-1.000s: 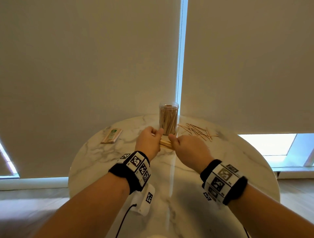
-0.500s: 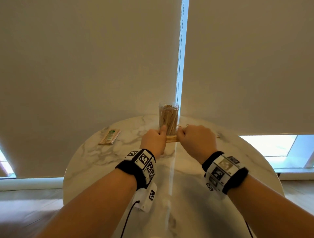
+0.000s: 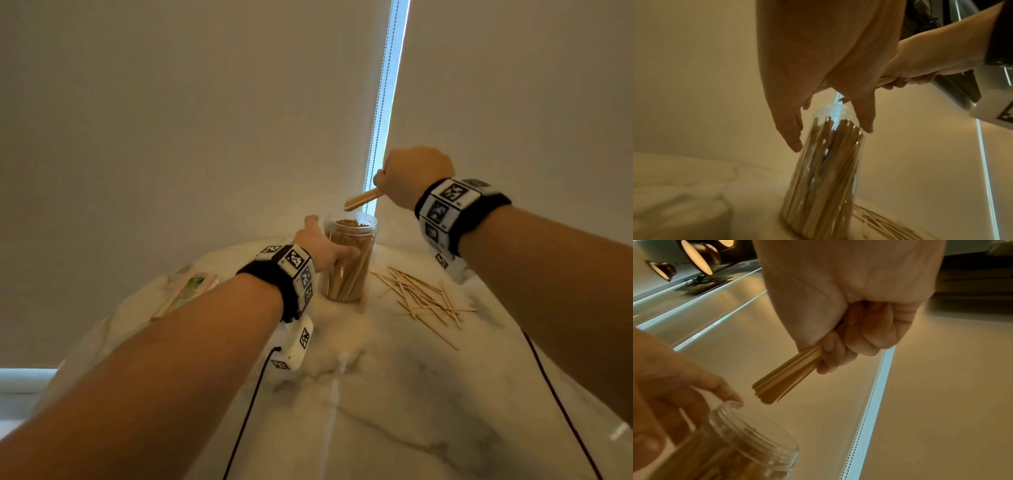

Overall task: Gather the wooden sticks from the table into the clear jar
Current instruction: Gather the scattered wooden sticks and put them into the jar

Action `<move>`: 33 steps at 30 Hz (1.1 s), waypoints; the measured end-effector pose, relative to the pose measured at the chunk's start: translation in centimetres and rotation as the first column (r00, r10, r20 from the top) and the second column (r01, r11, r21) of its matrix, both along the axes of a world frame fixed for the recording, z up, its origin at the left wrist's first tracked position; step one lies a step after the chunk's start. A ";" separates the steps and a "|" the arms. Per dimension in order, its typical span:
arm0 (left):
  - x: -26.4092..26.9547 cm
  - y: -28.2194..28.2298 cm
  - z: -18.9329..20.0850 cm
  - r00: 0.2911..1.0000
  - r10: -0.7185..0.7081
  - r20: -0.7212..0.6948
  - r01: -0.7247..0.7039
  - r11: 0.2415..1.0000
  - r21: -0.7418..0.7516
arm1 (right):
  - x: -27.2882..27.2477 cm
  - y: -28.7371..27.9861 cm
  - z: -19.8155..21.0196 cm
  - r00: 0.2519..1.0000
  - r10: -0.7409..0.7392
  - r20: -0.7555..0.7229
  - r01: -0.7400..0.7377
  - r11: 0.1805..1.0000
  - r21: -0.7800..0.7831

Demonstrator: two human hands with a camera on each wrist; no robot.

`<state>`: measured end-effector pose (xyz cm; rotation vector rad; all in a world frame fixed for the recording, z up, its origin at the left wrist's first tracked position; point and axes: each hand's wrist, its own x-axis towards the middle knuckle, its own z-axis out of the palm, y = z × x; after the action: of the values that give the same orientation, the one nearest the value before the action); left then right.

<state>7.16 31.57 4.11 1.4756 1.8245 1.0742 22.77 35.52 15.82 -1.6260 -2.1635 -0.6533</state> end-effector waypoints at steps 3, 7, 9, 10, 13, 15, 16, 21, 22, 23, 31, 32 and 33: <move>0.6 2.5 0.4 0.998 -0.030 0.064 0.027 0.999 0.032 | -2.4 2.1 -0.8 0.983 0.038 0.178 -0.031 0.999 -0.043; 1.1 4.1 0.3 0.996 -0.073 0.045 0.071 0.997 0.036 | -4.4 3.7 -1.9 0.947 0.126 0.294 -0.102 0.990 -0.096; 0.8 4.5 0.0 0.996 -0.089 0.009 0.089 0.995 0.055 | -4.8 4.3 -1.9 0.927 0.159 0.340 -0.119 0.984 -0.135; 0.6 4.6 -0.1 0.995 -0.099 -0.002 0.099 0.994 0.054 | -4.8 4.5 -1.8 0.916 0.159 0.367 -0.111 0.983 -0.146; 0.2 4.6 -0.5 0.991 -0.133 -0.001 0.133 0.990 0.046 | -4.7 4.7 -1.0 0.898 0.137 0.418 -0.087 0.987 -0.137; 0.3 4.3 -0.7 0.991 -0.135 0.005 0.135 0.989 0.067 | -4.7 4.6 -0.6 0.890 0.125 0.438 -0.065 0.986 -0.151; 0.3 4.2 -0.8 0.991 -0.135 0.012 0.134 0.988 0.074 | -4.8 4.5 -0.5 0.889 0.144 0.434 -0.065 0.979 -0.192; 0.1 4.2 -1.1 0.991 -0.130 -0.010 0.131 0.988 0.087 | -5.9 3.9 -0.8 0.886 0.246 0.393 -0.098 0.928 -0.360; 0.1 4.2 -1.0 0.992 -0.128 -0.010 0.129 0.988 0.091 | -6.1 4.0 -1.2 0.884 0.224 0.410 -0.084 0.940 -0.332; 0.1 4.2 -1.0 0.992 -0.128 -0.009 0.129 0.988 0.090 | -6.3 4.1 -1.7 0.881 0.203 0.427 -0.068 0.948 -0.310; 0.2 4.4 -1.5 0.987 -0.134 0.086 0.124 0.986 0.112 | -6.5 5.7 -0.6 0.973 0.196 -0.126 -0.233 0.807 -0.542; 0.2 4.4 -1.5 0.987 -0.138 0.085 0.129 0.986 0.110 | -6.4 5.9 -0.9 0.971 0.205 -0.121 -0.238 0.800 -0.550; 0.2 4.3 -1.4 0.986 -0.144 0.081 0.135 0.985 0.108 | -6.4 6.0 -1.2 0.972 0.221 -0.073 -0.224 0.805 -0.549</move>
<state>7.35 35.92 2.69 1.5640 1.6020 1.1584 16.38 41.48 14.57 -1.5654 -2.6488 0.0740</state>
